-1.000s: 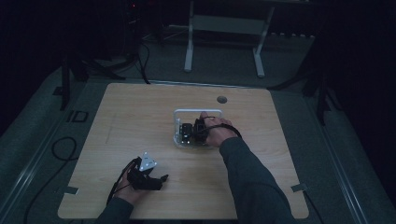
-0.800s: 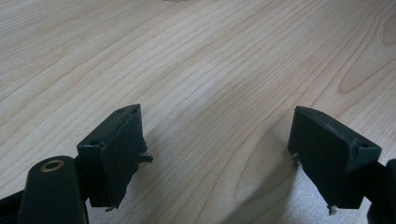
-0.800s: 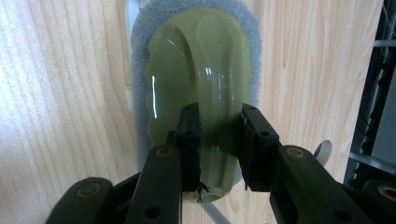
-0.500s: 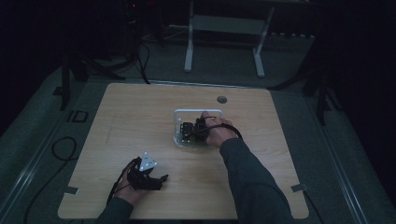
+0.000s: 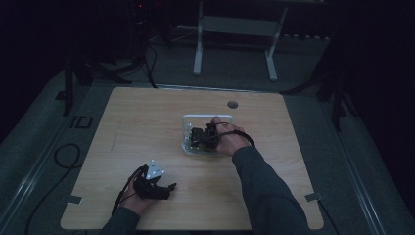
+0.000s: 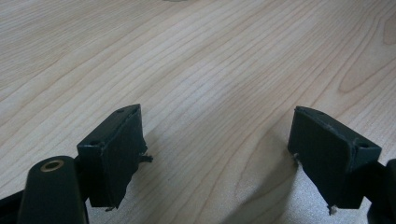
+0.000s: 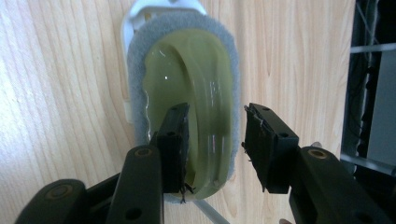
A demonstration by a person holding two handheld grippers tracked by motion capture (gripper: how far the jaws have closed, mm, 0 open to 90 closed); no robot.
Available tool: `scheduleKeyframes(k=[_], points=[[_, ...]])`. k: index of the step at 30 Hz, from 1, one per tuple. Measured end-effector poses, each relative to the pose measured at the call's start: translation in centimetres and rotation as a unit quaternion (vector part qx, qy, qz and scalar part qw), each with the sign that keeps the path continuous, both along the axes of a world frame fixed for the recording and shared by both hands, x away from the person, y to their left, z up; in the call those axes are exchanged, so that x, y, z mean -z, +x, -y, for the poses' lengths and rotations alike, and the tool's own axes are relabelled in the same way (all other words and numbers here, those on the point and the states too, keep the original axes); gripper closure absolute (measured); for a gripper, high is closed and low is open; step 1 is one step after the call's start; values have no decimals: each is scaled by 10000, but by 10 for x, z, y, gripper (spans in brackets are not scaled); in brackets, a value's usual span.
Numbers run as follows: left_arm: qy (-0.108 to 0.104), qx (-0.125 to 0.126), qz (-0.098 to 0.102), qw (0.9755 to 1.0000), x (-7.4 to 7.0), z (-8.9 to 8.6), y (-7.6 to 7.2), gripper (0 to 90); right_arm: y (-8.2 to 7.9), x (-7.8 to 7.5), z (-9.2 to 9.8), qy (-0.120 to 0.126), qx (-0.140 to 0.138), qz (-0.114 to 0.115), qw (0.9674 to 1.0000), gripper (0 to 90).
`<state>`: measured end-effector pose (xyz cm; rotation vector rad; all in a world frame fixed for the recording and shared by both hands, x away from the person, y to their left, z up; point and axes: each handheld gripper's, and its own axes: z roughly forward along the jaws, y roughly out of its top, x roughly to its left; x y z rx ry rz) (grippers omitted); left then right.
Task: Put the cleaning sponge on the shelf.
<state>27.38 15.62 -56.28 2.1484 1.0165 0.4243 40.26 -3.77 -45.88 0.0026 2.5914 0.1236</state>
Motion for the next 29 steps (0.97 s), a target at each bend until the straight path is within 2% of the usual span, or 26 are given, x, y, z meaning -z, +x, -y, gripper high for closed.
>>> scheduleKeyframes(k=[3,9,13,18,23,29], points=[[0,0,1,10000,0,0,0,186,-3,-4,1,106,-9,37,9999,588],[0,-1,1,10000,0,0,0,186,-10,-10,3,159,-47,156,9997,588],[2,1,0,10000,0,0,0,185,-15,-11,7,237,23,162,9996,593],[4,3,-2,10000,0,0,0,186,-19,-14,13,503,157,16,9986,600],[2,2,-2,10000,0,0,0,186,-25,-16,18,857,318,-180,9956,606],[3,-1,2,10000,0,0,0,186,-32,-13,23,1032,474,-337,9930,609]])
